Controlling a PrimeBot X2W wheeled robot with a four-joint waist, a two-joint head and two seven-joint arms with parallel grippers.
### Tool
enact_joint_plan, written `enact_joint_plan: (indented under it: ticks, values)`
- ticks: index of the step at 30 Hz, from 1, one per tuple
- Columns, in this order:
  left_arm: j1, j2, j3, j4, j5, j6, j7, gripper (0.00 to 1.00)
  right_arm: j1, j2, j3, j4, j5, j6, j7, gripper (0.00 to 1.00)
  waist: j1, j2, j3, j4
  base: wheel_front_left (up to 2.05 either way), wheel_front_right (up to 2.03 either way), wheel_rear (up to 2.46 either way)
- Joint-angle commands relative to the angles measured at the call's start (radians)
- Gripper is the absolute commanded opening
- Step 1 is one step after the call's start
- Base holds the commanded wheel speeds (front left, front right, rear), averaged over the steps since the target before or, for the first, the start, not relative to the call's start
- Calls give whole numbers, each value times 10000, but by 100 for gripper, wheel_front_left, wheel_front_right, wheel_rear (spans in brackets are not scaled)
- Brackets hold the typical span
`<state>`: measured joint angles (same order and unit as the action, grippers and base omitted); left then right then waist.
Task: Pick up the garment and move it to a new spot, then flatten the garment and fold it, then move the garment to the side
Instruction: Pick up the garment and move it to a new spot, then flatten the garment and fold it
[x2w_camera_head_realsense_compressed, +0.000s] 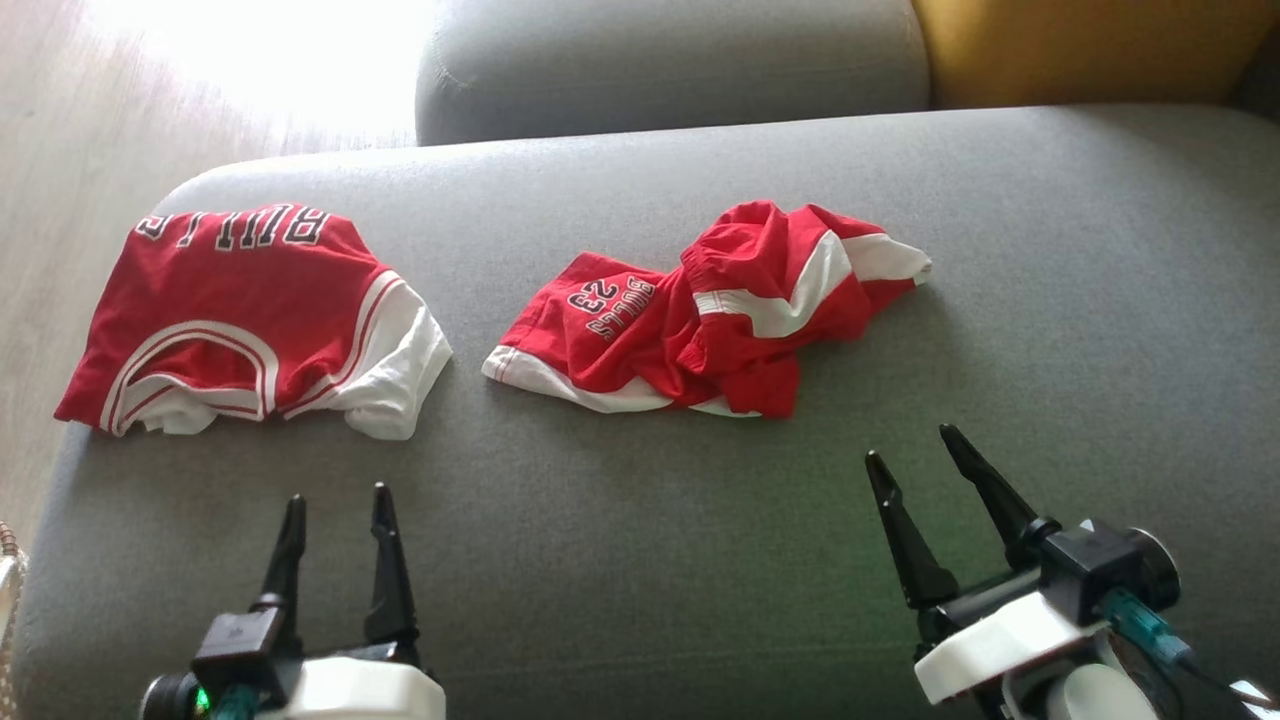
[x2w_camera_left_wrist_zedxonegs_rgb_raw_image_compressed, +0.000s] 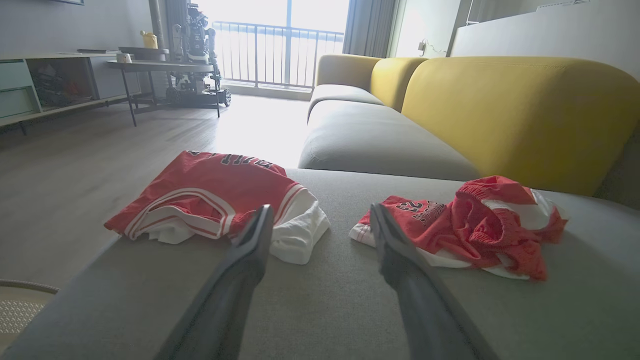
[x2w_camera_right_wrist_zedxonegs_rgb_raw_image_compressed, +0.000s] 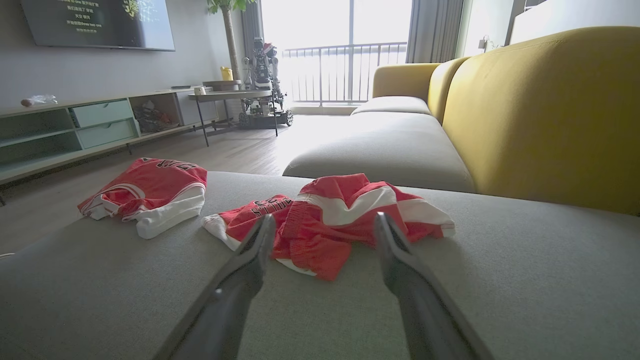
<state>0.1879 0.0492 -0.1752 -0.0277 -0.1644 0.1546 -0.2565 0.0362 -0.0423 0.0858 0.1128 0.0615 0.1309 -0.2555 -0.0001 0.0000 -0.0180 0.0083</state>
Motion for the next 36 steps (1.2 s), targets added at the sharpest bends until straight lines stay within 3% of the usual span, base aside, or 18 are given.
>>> enact_joint_plan:
  ticks: [1, 9, 18, 29, 36]
  values:
    - [-460, 11, 292, -280, -41, 79, -53, 100, -298, -79, 234, -351, 18, -2, -63, 100, 1, 0, 11, -6, 0, 0, 0]
    - [-866, 11, 101, 139, -134, -181, -53, 100, -384, -79, 204, -488, 23, -2, -63, 100, 1, 0, 187, -193, 0, 0, 0]
    - [-3211, 11, -882, 1624, -1002, -1239, -53, 100, -728, -79, 85, -816, -78, -2, -63, 100, 1, 0, 1046, -721, 0, 0, 0]
    - [-6432, 11, -2330, 4126, -2831, -2072, -53, 100, -1287, -79, -88, -1185, -35, -2, -63, 100, 1, 0, 2165, -1627, 0, 0, 0]
    - [-8039, 11, -3157, 5702, -4232, -2370, 243, 100, -1636, -79, -210, -1299, 152, -2, -63, 100, 1, 0, 2794, -2080, 0, 0, 0]
